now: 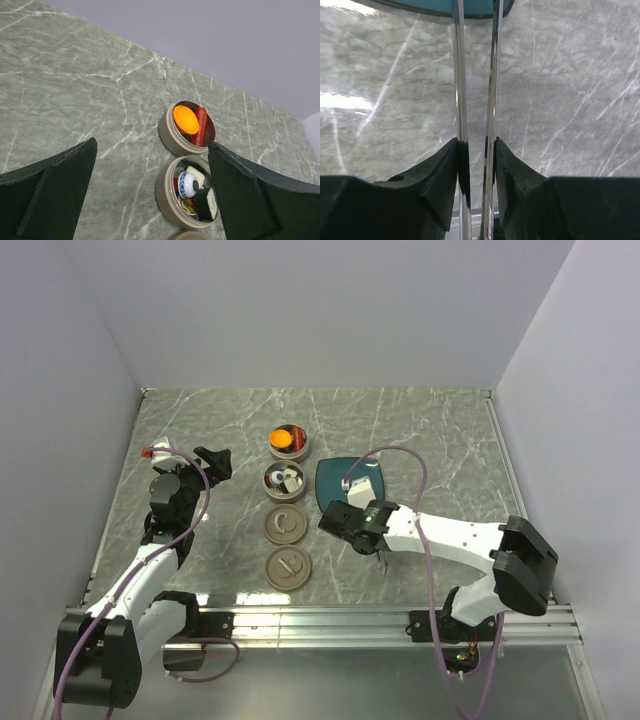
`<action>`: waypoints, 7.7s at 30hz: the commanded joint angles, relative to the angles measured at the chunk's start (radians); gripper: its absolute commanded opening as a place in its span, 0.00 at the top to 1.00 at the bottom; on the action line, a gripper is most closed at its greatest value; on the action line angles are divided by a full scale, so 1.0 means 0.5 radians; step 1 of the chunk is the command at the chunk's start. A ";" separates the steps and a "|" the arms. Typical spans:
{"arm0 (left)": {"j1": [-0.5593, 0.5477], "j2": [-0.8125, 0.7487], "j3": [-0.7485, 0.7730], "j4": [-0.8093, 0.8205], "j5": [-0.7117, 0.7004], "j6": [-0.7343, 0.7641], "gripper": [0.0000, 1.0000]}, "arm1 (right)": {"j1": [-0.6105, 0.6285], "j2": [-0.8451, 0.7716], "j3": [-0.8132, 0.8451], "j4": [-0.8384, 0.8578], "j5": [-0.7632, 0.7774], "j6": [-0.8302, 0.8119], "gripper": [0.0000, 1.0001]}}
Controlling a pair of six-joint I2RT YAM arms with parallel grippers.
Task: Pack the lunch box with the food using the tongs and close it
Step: Pick up the food using the clamp, then place the food into the lunch box, then put down the clamp, then pick up the lid of the lunch box with the left arm
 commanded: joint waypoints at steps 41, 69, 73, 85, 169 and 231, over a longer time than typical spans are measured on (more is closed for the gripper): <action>0.017 0.042 0.047 0.089 0.023 -0.010 0.01 | -0.393 0.679 1.068 0.821 -0.467 -0.994 0.66; 0.017 0.042 0.047 0.092 0.020 -0.010 0.01 | -0.442 0.743 1.157 0.800 -0.424 -0.997 0.49; 0.017 0.042 0.047 0.092 0.023 -0.007 0.01 | -0.442 0.654 1.080 0.827 -0.391 -0.982 0.50; 0.017 0.036 0.044 0.089 0.020 -0.010 0.01 | -0.442 0.311 0.798 0.830 -0.173 -0.893 0.50; 0.017 0.014 0.026 0.110 0.026 -0.013 0.00 | -1.519 0.311 0.157 0.861 -0.298 -0.715 0.22; -1.394 0.483 -0.002 -0.344 -0.827 -0.228 0.38 | -1.120 -0.797 -0.589 1.883 -1.170 -0.972 0.28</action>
